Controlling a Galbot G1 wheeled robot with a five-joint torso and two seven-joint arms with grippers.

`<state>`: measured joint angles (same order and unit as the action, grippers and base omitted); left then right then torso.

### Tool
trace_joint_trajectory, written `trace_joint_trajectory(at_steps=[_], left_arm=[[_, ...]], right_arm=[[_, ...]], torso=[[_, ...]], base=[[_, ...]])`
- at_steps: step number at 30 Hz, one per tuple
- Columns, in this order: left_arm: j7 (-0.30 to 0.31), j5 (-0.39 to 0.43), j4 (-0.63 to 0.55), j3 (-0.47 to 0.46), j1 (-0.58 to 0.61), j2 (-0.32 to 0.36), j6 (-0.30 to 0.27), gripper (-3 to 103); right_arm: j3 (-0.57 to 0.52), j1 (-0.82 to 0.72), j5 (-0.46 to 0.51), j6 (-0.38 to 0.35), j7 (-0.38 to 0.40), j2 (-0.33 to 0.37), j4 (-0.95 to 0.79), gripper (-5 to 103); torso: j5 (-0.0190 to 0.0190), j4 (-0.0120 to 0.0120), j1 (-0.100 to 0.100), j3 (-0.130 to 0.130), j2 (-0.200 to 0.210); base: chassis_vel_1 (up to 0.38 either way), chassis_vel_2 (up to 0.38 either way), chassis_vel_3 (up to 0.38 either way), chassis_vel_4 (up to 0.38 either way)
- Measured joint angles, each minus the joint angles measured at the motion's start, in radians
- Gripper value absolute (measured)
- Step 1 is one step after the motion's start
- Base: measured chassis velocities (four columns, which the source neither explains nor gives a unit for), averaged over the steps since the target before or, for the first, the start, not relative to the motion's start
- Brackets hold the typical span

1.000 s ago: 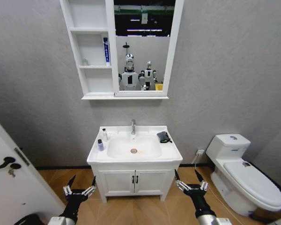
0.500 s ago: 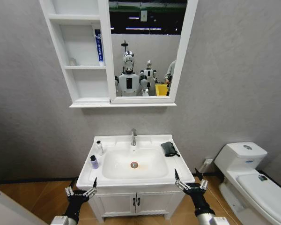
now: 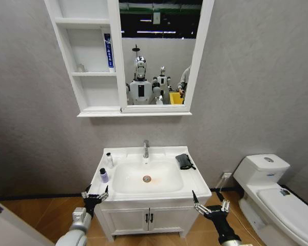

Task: Move facial cleanser and shampoo from washbasin to cabinet, then wipe washbasin with towel.

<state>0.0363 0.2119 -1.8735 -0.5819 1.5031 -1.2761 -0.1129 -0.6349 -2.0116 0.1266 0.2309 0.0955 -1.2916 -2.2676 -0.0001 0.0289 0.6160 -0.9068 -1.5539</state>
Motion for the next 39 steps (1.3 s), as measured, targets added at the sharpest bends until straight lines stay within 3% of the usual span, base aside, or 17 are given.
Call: trace_joint_trajectory(at_steps=[10, 23, 25, 27, 37, 39], left_arm=[[0.014, 0.034, 0.196, 0.054, -0.175, -0.013, 0.001, 98], [0.038, 0.016, 0.335, 0.087, -0.343, -0.041, 0.009, 100], [0.032, 0.011, 0.358, 0.087, -0.361, -0.044, 0.017, 85], [0.031, 0.011, 0.359, 0.088, -0.363, -0.044, 0.018, 85], [0.030, 0.021, 0.301, 0.091, -0.359, -0.010, 0.012, 43], [0.031, 0.022, 0.289, 0.088, -0.352, -0.007, 0.010, 43]], right_arm=[[-0.040, -0.039, 0.008, 0.008, 0.006, 0.004, 0.002, 100], [-0.061, -0.046, 0.024, 0.019, 0.018, 0.009, 0.011, 100], [-0.073, -0.039, 0.036, 0.019, 0.024, 0.014, 0.014, 100], [-0.074, -0.038, 0.037, 0.020, 0.024, 0.014, 0.014, 100], [-0.068, -0.018, 0.052, 0.016, 0.029, 0.008, 0.021, 100], [-0.066, -0.017, 0.052, 0.015, 0.029, 0.006, 0.021, 100]], torso=[[0.0000, 0.0001, 0.000, 0.000, 0.000], [0.0001, 0.0003, 0.000, 0.000, 0.000], [0.0001, 0.0001, 0.000, 0.000, 0.000], [0.0001, 0.0001, 0.000, 0.000, 0.000], [0.0000, 0.0001, 0.000, 0.000, 0.000], [-0.0001, 0.0001, 0.000, 0.000, 0.000]], base=[[0.000, 0.000, 0.000, 0.000], [0.000, 0.000, 0.000, 0.000], [0.000, 0.000, 0.000, 0.000], [0.000, 0.000, 0.000, 0.000], [0.000, 0.000, 0.000, 0.000], [0.000, 0.000, 0.000, 0.000]])
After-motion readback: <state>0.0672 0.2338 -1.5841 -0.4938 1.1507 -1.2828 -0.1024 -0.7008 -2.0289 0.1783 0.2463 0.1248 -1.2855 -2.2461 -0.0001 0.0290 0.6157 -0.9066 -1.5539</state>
